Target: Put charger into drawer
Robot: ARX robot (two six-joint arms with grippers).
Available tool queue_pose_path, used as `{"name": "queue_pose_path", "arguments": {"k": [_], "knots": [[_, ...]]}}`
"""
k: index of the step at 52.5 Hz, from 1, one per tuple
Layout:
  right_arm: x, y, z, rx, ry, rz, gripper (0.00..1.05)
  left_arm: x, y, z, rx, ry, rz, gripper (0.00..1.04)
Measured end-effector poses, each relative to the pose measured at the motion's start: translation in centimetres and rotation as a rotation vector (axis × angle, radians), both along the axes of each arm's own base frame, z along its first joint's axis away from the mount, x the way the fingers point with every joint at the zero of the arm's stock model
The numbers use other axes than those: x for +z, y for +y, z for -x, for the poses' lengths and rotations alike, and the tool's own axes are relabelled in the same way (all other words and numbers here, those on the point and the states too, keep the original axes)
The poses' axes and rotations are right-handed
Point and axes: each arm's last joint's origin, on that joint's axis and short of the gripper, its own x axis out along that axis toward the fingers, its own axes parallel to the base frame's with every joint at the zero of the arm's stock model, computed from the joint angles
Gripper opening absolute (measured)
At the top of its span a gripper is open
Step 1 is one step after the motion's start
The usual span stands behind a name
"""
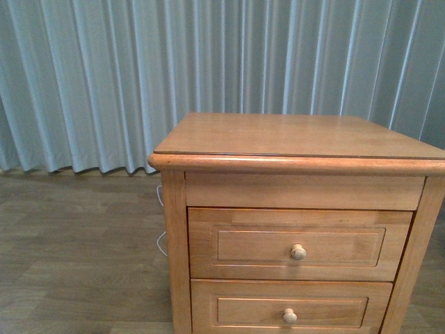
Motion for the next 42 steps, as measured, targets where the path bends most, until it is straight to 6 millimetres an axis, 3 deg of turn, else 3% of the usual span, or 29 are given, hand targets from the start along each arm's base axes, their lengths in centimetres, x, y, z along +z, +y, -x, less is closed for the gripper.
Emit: {"name": "queue_pose_path", "arguments": {"k": [16,34,42], "knots": [[-0.3,0.0,1.3,0.001,0.006,0.000,0.02,0.0,0.0,0.0,0.000,0.000,0.000,0.99],[-0.3,0.0,1.3,0.000,0.005,0.002,0.02,0.0,0.0,0.0,0.000,0.000,0.000,0.99],[-0.3,0.0,1.3,0.001,0.005,0.002,0.33,0.0,0.0,0.0,0.000,0.000,0.000,0.99]]}}
